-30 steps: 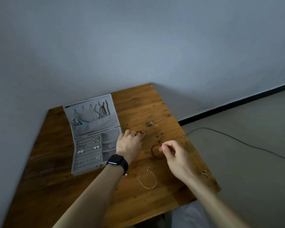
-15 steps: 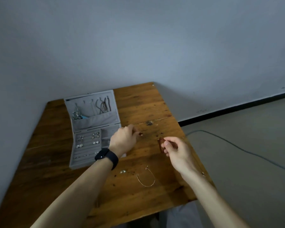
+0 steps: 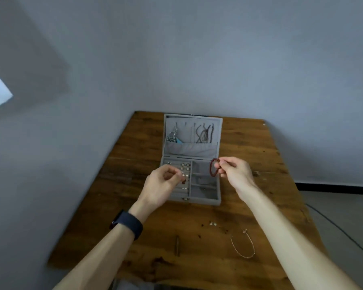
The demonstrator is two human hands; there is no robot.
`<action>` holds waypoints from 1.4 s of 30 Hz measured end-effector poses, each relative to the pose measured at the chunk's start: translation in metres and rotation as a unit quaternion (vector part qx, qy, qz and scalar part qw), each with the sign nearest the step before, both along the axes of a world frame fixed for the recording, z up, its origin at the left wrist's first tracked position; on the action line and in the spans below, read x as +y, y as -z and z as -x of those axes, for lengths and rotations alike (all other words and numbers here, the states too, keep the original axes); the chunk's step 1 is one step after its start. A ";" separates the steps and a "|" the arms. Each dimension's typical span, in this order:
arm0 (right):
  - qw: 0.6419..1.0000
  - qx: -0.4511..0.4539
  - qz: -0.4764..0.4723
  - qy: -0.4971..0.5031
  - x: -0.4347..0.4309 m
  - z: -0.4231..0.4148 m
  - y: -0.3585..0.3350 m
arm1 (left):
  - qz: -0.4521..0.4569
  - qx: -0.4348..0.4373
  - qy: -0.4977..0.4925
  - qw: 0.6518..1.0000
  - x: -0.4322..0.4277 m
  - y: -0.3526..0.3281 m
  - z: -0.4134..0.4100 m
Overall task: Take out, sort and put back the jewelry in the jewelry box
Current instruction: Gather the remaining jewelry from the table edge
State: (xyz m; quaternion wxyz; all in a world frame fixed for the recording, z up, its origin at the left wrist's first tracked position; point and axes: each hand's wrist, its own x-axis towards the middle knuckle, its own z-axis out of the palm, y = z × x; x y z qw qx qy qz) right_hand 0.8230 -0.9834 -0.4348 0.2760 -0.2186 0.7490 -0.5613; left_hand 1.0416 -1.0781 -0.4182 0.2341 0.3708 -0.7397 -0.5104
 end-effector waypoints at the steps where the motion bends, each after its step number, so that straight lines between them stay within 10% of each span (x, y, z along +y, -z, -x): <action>1: 1.000 -0.006 -0.003 -0.007 -0.010 0.000 0.003 | 0.000 -0.003 -0.006 1.000 -0.004 0.000 -0.006; 10: 0.999 0.001 -0.031 -0.045 -0.052 -0.010 0.018 | -0.009 0.014 -0.026 1.000 -0.022 0.003 -0.026; 16: 0.909 0.343 -0.214 -0.103 -0.035 0.006 0.023 | -0.010 0.020 -0.018 1.000 -0.023 0.003 -0.022; 24: 0.825 0.507 -0.212 -0.131 -0.034 0.005 0.032 | 0.003 0.036 0.000 0.999 -0.013 -0.003 -0.003; 42: 0.850 0.474 -0.190 -0.132 -0.026 0.004 0.046 | 0.043 0.005 0.026 0.999 -0.003 -0.009 0.029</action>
